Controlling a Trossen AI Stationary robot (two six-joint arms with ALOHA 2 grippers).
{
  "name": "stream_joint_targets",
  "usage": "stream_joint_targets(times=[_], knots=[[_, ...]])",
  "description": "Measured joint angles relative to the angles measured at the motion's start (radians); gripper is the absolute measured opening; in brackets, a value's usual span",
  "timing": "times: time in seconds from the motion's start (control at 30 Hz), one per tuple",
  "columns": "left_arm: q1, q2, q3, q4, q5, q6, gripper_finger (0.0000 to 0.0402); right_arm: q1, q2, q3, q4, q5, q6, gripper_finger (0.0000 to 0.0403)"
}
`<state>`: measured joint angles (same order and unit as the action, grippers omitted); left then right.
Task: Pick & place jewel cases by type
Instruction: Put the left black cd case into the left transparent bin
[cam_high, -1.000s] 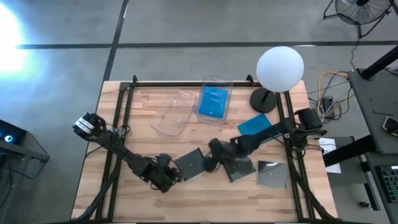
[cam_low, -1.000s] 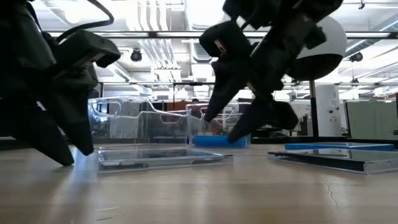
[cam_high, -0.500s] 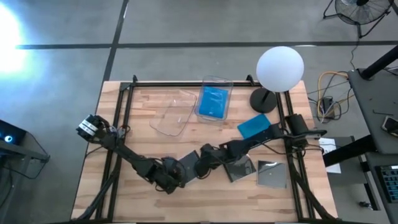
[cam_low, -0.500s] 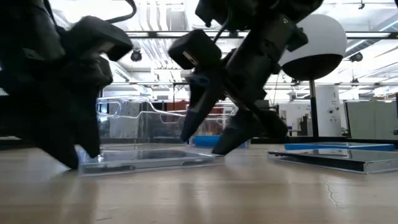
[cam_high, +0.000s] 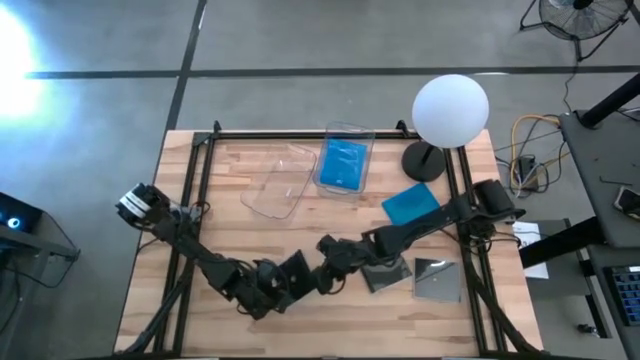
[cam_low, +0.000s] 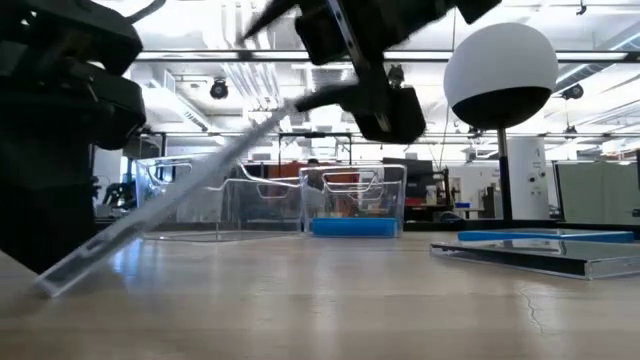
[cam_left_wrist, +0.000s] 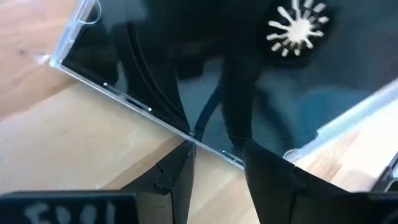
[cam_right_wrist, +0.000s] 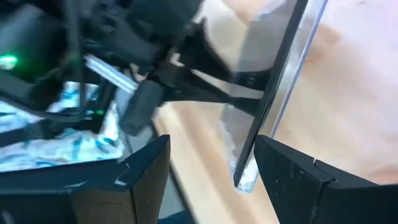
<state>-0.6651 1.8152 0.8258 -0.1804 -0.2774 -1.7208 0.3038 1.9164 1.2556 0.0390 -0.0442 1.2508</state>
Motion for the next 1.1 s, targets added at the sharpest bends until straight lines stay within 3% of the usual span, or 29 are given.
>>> stream_joint_targets(times=[0.23,0.53,0.83,1.03,1.1], knots=[[-0.006,-0.002,-0.013,0.027,0.015,0.02,0.0122,0.004,0.075,0.067,0.085,-0.054,0.038,0.0228],[-0.024,-0.003,-0.03,0.042,-0.01,0.022,0.0122,0.01,0.066,0.099,0.045,-0.059,0.097,0.0228],[-0.044,-0.003,-0.052,0.066,-0.027,0.017,0.0122,0.045,0.027,0.09,-0.137,-0.035,0.093,0.0228],[-0.064,-0.003,-0.056,0.067,-0.03,0.015,0.0121,0.058,-0.063,0.087,-0.573,0.075,0.14,0.0228],[-0.071,-0.003,-0.057,0.067,-0.032,0.014,0.0121,0.06,-0.078,0.074,-0.629,0.077,0.156,0.0228]])
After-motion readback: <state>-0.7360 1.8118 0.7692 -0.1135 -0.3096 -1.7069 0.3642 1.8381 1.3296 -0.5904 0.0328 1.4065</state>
